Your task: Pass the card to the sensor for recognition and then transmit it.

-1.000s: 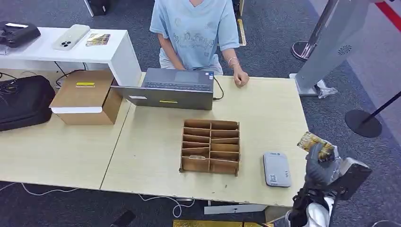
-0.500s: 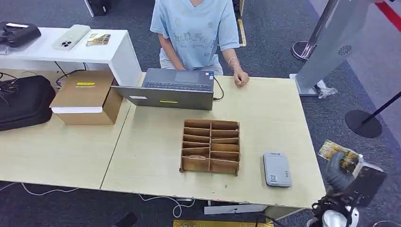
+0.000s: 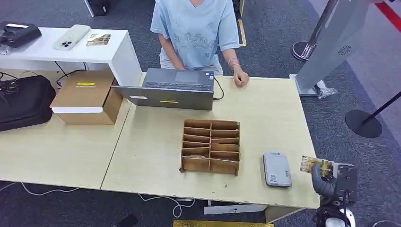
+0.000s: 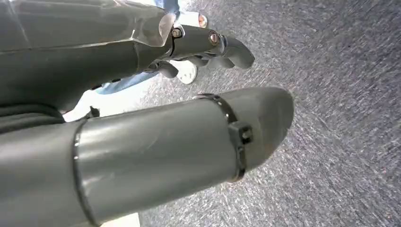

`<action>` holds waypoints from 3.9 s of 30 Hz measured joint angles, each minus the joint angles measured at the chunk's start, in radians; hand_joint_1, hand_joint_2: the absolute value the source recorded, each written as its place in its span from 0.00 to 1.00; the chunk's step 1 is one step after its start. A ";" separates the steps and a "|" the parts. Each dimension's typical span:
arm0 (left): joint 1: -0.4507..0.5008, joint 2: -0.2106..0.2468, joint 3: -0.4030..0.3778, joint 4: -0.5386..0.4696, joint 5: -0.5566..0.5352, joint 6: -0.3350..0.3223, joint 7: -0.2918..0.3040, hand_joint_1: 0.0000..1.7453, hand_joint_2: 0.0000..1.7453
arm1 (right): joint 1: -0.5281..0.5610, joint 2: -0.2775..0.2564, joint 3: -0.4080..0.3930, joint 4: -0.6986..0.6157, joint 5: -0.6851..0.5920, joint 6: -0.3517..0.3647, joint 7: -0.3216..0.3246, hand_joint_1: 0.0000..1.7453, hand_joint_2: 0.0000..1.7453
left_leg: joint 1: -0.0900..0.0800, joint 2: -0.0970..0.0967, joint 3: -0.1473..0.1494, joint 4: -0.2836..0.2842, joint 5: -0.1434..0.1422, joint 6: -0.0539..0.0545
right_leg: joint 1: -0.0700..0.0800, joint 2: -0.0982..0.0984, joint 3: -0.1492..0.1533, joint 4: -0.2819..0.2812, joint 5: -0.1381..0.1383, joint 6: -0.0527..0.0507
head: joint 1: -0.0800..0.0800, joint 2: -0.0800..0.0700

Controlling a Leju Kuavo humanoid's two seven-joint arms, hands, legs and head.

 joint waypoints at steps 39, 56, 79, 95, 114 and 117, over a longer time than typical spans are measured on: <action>-0.002 -0.005 -0.063 0.000 -0.089 -0.009 -0.059 0.00 0.00 | -0.045 -0.027 0.053 0.168 -0.089 -0.041 -0.037 1.00 1.00 | 0.000 0.000 0.000 0.000 0.000 0.000 | 0.000 0.000 0.000 0.000 0.000 0.000 | 0.000 0.000; -0.011 -0.011 -0.107 0.000 -0.120 -0.024 -0.074 0.00 0.00 | -0.022 -0.027 0.123 0.117 -0.082 -0.051 -0.022 1.00 1.00 | 0.000 0.000 0.000 0.000 0.000 0.000 | 0.000 0.000 0.000 0.000 0.000 0.000 | 0.000 0.000; -0.023 -0.019 -0.137 0.000 -0.147 -0.039 -0.076 0.00 0.00 | -0.042 -0.030 0.256 0.106 0.095 -0.083 0.019 1.00 1.00 | 0.000 0.000 0.000 0.000 0.000 0.000 | 0.000 0.000 0.000 0.000 0.000 0.000 | 0.000 0.000; -0.021 -0.019 -0.161 0.000 -0.164 -0.040 -0.082 0.00 0.00 | -0.062 -0.074 0.363 0.140 0.434 -0.263 0.107 1.00 1.00 | 0.000 0.000 0.000 0.000 0.000 0.000 | 0.000 0.000 0.000 0.000 0.000 0.000 | 0.000 0.000; -0.019 -0.013 -0.190 0.000 -0.207 -0.039 -0.117 0.00 0.00 | -0.050 -0.076 0.411 0.108 0.616 -0.337 0.146 1.00 1.00 | 0.000 0.000 0.000 0.000 0.000 0.000 | 0.000 0.000 0.000 0.000 0.000 0.000 | 0.000 0.000; -0.019 -0.012 -0.193 0.000 -0.208 -0.039 -0.119 0.00 0.00 | -0.049 -0.076 0.411 0.104 0.630 -0.339 0.149 1.00 1.00 | 0.000 0.000 0.000 0.000 0.000 0.000 | 0.000 0.000 0.000 0.000 0.000 0.000 | 0.000 0.000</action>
